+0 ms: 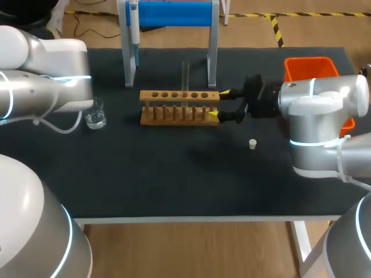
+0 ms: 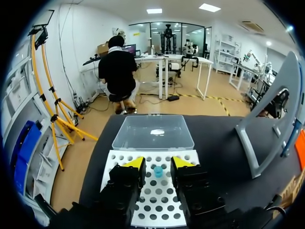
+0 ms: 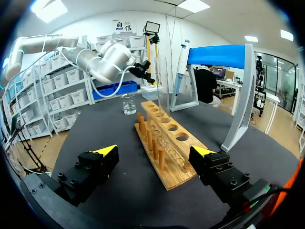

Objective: Invert the test tube, pick up the pipette, mount the tip to pipette, aspirate from beaker and dispense into the tube, eject the tip, return the pipette, and cap with the stopper.

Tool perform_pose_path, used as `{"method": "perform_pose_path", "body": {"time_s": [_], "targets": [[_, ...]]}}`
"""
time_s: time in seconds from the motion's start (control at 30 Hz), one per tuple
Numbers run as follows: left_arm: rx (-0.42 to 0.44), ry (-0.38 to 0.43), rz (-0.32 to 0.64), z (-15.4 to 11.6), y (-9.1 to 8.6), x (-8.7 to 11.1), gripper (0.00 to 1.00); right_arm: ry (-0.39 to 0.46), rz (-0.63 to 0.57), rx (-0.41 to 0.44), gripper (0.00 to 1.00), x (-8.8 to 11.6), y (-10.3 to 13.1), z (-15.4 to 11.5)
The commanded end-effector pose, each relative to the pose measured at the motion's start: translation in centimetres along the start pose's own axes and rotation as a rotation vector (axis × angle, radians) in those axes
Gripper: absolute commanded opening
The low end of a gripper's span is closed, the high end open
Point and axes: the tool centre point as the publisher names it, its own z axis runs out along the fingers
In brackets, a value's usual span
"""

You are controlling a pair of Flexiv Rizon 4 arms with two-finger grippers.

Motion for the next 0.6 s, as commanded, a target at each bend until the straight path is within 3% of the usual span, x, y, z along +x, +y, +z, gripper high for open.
{"method": "perform_pose_path", "body": {"time_s": [0.03, 0.27, 0.6], "targets": [[0.004, -0.001, -0.002, 0.55, 0.05, -0.11, 0.31, 0.000, 0.000, -0.001, 1.00, -0.02, -0.05, -0.01], [0.004, -0.004, -0.009, 0.65, 0.08, -0.28, 0.24, 0.000, 0.000, -0.001, 1.00, -0.02, -0.05, -0.01], [0.001, -0.003, -0.013, 0.94, 0.27, -0.35, 0.23, 0.000, 0.000, -0.001, 1.00, -0.02, -0.05, -0.01]]}}
